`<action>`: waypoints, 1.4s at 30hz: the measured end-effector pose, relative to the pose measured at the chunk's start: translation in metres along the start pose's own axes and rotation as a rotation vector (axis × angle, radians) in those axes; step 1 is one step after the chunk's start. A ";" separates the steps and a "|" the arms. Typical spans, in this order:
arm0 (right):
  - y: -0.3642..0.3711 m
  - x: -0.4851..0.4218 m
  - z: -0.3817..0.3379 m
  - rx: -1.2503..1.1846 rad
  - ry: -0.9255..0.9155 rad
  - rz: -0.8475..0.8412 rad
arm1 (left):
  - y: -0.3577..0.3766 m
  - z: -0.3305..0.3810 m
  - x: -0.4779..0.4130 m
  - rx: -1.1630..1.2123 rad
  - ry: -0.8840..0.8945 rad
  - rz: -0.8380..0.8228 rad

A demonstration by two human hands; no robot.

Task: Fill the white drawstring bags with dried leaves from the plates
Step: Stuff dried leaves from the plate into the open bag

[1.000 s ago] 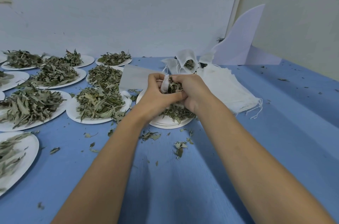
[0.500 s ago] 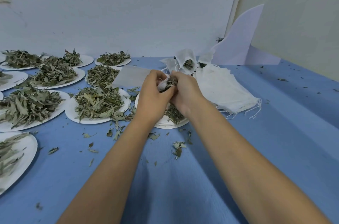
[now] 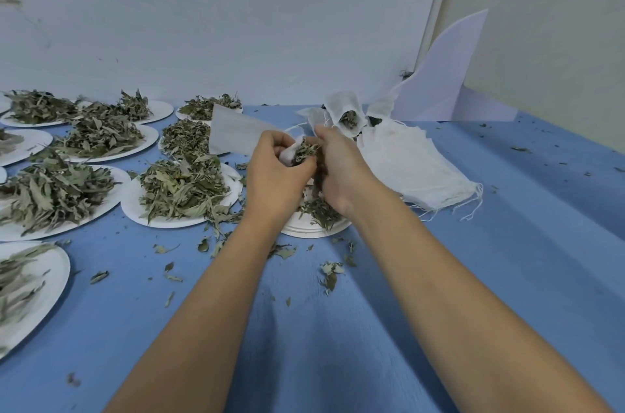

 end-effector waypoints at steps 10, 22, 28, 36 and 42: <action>-0.007 0.000 -0.017 0.104 -0.113 0.032 | -0.015 -0.004 -0.005 0.097 -0.060 0.060; -0.012 0.004 -0.031 0.179 -0.343 -0.007 | -0.013 -0.015 -0.007 0.369 -0.220 0.011; -0.021 0.003 -0.031 0.192 -0.365 0.076 | -0.010 -0.017 -0.006 0.426 -0.273 -0.010; -0.009 0.000 -0.014 -0.154 -0.125 -0.105 | -0.015 -0.012 -0.008 0.482 -0.292 0.027; -0.009 -0.002 -0.018 -0.082 -0.209 -0.104 | -0.015 -0.013 -0.008 0.547 -0.327 0.014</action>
Point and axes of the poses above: each hand's wrist, its own x-axis away from the middle knuckle, its own y-axis out of the palm, z = x × y, the point moved 10 cm from there along -x, towards the middle knuckle, and after that the axes turned 4 degrees about z, right-handed, at the moved point
